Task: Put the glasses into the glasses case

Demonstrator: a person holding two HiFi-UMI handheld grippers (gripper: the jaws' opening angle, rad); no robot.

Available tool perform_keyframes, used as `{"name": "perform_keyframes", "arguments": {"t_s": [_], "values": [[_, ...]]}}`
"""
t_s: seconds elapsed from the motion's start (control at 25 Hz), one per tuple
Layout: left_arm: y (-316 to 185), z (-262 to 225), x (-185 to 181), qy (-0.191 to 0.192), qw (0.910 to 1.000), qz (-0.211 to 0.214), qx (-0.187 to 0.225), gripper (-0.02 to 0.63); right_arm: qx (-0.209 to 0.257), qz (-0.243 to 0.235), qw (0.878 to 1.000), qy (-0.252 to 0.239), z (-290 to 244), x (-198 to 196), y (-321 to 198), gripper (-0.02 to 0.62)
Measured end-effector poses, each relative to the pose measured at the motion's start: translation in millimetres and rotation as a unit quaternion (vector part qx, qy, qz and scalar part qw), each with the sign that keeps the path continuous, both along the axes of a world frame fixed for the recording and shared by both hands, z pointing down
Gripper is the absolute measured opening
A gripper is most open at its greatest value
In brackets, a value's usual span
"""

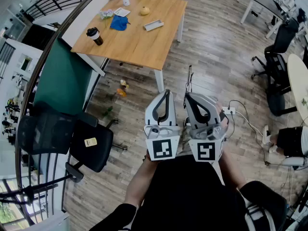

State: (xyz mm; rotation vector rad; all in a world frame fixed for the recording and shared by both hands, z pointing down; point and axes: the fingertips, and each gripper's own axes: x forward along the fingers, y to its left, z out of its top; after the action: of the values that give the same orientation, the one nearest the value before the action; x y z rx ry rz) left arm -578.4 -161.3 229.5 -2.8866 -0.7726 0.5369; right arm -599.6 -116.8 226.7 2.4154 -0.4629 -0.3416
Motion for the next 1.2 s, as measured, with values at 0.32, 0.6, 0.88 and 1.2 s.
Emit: {"name": "perform_keyframes", "arguments": {"t_s": [0.32, 0.6, 0.88, 1.2], "values": [[4, 1, 17, -0.002, 1.0, -0.005, 0.003, 0.02, 0.01, -0.003, 1.0, -0.002, -1, 18, 5, 0.011], [13, 4, 44, -0.014, 0.9999, -0.01, -0.002, 0.02, 0.015, 0.001, 1.0, -0.016, 4, 53, 19, 0.012], [30, 8, 79, -0.023, 0.9996, -0.016, -0.005, 0.02, 0.025, 0.0, 0.999, -0.022, 7, 93, 42, 0.011], [65, 12, 119, -0.026, 0.9993, -0.028, 0.0, 0.02, 0.03, -0.01, 0.999, -0.036, 12, 138, 79, 0.011]]}}
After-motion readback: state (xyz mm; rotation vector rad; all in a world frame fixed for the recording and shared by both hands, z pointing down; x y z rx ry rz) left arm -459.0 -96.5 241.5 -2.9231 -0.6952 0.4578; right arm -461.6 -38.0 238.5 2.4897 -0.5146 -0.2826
